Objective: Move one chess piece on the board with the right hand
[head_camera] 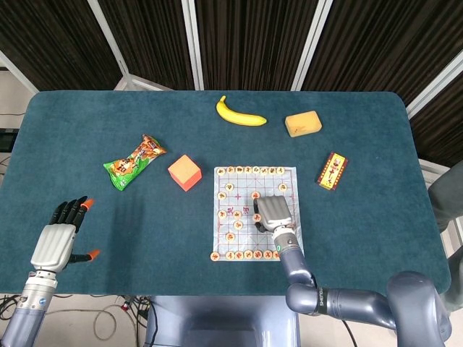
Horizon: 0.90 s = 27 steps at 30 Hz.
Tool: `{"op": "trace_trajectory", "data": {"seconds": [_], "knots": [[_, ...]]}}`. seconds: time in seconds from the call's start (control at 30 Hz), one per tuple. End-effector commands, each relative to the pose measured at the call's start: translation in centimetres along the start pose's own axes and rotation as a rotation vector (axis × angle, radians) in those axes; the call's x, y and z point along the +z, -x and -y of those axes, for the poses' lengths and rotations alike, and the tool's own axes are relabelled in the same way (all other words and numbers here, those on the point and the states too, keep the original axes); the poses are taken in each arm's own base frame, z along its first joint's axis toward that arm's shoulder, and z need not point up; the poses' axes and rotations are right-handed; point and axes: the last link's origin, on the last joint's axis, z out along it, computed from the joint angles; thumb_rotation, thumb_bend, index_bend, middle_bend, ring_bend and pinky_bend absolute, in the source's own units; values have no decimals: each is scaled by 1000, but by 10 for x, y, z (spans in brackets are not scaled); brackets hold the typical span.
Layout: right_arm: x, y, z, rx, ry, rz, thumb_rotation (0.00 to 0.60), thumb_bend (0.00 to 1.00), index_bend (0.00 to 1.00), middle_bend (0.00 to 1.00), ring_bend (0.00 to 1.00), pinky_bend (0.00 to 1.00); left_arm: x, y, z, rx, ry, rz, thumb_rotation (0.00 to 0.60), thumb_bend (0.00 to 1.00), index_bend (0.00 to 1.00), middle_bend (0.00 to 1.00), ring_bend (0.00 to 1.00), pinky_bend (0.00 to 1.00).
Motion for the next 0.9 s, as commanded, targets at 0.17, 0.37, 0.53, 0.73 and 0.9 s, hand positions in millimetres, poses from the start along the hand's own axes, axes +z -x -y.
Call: {"op": "trace_trajectory", "data": {"seconds": [0.17,0.37,0.53,0.73,0.9], "knots": [[3,-7,-3,1,5,-18,600,409,525,1000,1000,897,0,0,-1,-1,0,-1,600,0,0,0,0,0],[11,-17,-5,14,16,-30,600,410,525,1000,1000,897,0,1,-1,2,-2,-1,600,0,0,0,0,0],[18,-18,-6,4,23,-30,600,410,525,1000,1000,897,1,1,0,3,-4,2,600,0,0,0,0,0],[24,-17,-6,11,27,-28,600,410,524,1000,1000,896,2,2,0,4,-8,8,600,0,0,0,0,0],[27,-17,-5,25,28,-34,600,410,525,1000,1000,897,2,3,0,4,-7,10,600,0,0,0,0,0]]}}
